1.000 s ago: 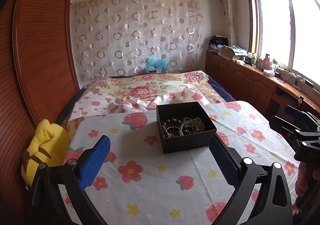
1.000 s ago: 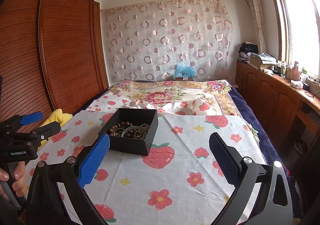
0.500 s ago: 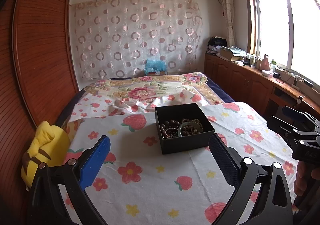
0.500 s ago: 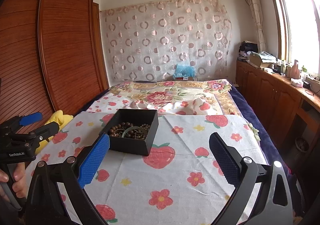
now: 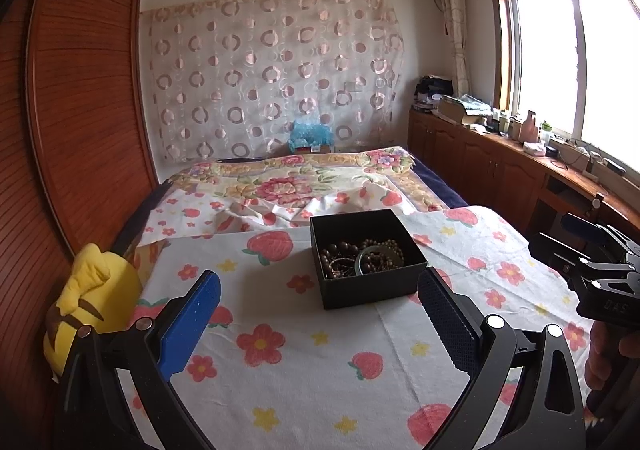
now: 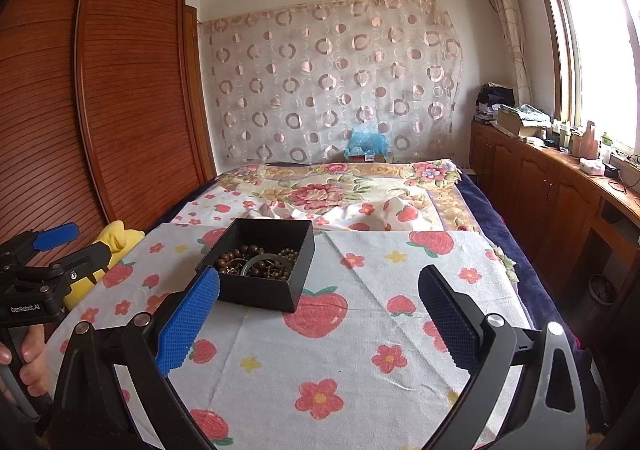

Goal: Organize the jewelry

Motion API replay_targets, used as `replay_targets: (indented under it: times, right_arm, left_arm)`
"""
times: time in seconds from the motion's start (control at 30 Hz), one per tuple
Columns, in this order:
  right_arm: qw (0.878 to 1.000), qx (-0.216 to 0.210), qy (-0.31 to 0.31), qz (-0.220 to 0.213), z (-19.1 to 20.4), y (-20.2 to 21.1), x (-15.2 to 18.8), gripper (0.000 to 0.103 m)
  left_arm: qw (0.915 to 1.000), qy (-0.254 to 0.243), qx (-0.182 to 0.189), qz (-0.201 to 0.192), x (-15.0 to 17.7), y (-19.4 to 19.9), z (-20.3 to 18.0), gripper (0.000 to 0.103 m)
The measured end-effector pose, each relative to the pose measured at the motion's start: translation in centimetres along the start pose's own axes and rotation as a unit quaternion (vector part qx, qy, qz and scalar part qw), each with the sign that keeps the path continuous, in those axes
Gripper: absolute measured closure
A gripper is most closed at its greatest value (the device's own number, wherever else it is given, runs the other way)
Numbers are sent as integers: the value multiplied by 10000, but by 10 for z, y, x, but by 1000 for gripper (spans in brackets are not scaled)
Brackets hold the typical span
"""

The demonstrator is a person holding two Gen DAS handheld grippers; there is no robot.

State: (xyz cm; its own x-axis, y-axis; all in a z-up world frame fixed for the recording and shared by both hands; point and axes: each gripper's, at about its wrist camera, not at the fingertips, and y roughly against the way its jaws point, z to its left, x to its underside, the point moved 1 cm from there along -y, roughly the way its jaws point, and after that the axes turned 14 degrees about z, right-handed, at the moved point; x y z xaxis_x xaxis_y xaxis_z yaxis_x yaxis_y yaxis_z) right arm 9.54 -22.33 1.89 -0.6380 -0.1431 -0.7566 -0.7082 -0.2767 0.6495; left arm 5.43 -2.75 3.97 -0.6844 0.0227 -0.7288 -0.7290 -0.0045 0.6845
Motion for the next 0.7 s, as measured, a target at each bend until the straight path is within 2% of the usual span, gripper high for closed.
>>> replay_targets:
  times: [0.7]
  right_arm:
    - [10000, -3, -6, -6, 0, -1, 1, 3]
  left_arm:
    - [10000, 21, -23, -40, -3, 2, -2, 8]
